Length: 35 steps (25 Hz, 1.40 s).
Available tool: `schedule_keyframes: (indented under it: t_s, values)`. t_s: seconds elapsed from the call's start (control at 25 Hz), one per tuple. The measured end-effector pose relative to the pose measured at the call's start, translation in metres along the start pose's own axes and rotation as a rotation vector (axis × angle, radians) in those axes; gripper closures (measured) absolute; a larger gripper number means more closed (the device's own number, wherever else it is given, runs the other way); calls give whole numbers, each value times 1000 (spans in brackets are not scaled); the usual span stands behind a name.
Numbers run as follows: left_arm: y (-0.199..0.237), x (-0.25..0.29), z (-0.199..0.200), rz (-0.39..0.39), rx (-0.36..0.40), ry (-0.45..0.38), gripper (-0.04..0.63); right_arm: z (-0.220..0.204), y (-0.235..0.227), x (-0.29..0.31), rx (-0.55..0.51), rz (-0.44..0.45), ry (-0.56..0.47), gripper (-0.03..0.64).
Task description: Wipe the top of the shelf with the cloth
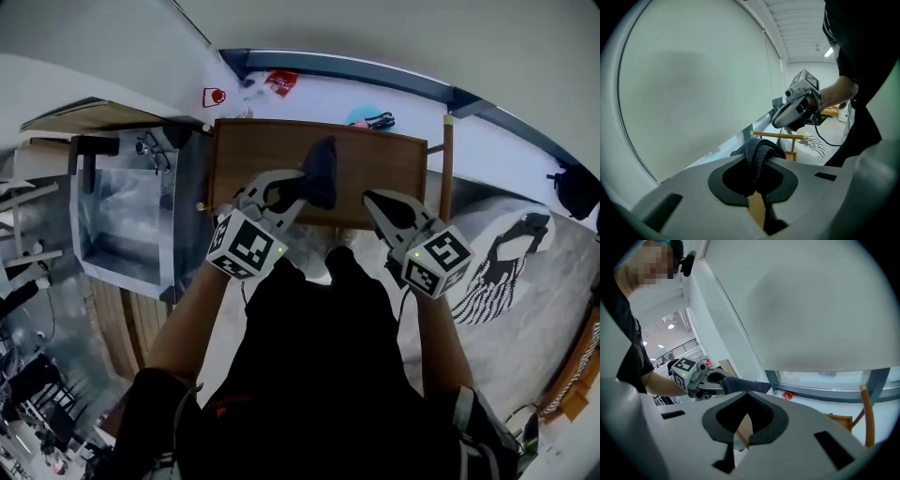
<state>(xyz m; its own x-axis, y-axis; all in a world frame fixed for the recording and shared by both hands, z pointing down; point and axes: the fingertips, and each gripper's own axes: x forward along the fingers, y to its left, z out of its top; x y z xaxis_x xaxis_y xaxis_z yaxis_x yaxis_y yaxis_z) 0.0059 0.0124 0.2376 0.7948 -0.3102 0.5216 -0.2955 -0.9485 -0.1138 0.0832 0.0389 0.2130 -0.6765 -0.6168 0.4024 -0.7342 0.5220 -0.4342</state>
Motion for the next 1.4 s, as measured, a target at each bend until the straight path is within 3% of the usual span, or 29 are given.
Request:
schedule_keyframes:
  t_s: [0.4, 0.72, 1.4]
  values:
    - [26, -84, -13, 156, -50, -26, 554, 36, 51, 41, -159, 53, 22, 613]
    - [32, -133, -14, 229, -53, -60, 554, 65, 92, 57, -268, 55, -3, 612]
    - [44, -176, -14, 265, -14, -86, 554, 80, 137, 76, -324, 72, -40, 614]
